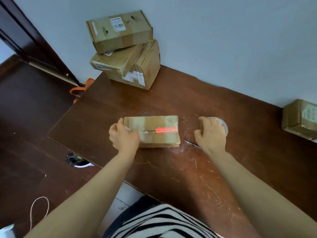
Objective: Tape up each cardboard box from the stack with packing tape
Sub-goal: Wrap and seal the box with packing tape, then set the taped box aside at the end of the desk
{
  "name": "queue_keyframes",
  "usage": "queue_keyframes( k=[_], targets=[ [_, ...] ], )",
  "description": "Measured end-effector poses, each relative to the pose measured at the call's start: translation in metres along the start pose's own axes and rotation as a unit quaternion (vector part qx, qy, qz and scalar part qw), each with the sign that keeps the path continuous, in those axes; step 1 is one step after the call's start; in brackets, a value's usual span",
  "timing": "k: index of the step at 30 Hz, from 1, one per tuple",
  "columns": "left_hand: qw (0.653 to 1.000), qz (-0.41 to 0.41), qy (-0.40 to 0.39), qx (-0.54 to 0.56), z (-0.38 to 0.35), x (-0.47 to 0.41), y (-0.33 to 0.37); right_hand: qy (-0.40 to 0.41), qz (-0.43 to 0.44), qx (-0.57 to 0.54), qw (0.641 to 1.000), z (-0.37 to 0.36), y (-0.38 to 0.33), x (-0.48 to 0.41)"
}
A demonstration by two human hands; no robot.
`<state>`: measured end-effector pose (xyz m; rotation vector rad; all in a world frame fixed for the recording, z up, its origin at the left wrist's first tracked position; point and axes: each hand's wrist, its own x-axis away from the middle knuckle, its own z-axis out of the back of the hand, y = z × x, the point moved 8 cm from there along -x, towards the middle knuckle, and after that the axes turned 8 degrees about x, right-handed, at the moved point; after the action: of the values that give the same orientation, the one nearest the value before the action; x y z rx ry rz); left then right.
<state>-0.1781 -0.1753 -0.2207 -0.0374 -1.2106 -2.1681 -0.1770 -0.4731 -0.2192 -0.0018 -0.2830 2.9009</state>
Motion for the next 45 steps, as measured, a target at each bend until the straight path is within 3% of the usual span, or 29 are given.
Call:
queue_keyframes(
  k=[1, 3, 5, 7, 12, 17, 23, 27, 32, 39, 45],
  targets=[
    [1.0, 0.026, 0.004, 0.01, 0.001, -0.008, -0.008, -0.008, -0.002, -0.074, 0.997, -0.003, -0.011, 0.001],
    [0.995, 0.086, -0.017, 0.044, -0.003, -0.019, -0.024, -0.127, -0.042, -0.167, 0.977, -0.03, -0.031, 0.002],
    [0.981, 0.138, -0.069, 0.113, -0.015, -0.027, -0.039, -0.222, -0.109, -0.253, 0.935, -0.051, -0.044, 0.007],
    [0.969, 0.154, -0.116, 0.155, -0.023, -0.028, -0.045, -0.253, -0.16, -0.324, 0.898, -0.058, -0.054, 0.013],
    [0.974, 0.108, -0.1, 0.173, -0.021, -0.03, -0.029, -0.133, -0.151, -0.316, 0.927, -0.034, -0.055, 0.011],
    [0.968, 0.051, -0.156, 0.191, -0.045, -0.019, 0.02, -0.02, -0.255, -0.427, 0.868, -0.002, -0.019, 0.015],
    [0.937, 0.034, -0.275, 0.214, -0.101, 0.024, 0.068, 0.051, -0.3, -0.427, 0.851, 0.034, 0.045, 0.031],
    [0.933, -0.028, -0.32, 0.161, -0.142, 0.071, 0.108, 0.111, -0.337, -0.441, 0.825, 0.061, 0.103, 0.049],
    [0.909, -0.057, -0.377, 0.17, -0.202, 0.141, 0.152, 0.166, -0.386, -0.513, 0.749, 0.087, 0.196, 0.07],
    [0.872, -0.054, -0.45, 0.185, -0.296, 0.253, 0.194, 0.199, -0.383, -0.545, 0.719, 0.118, 0.335, 0.079],
    [0.86, -0.076, -0.471, 0.181, -0.365, 0.315, 0.218, 0.227, -0.38, -0.531, 0.722, 0.133, 0.435, 0.062]
  ],
)
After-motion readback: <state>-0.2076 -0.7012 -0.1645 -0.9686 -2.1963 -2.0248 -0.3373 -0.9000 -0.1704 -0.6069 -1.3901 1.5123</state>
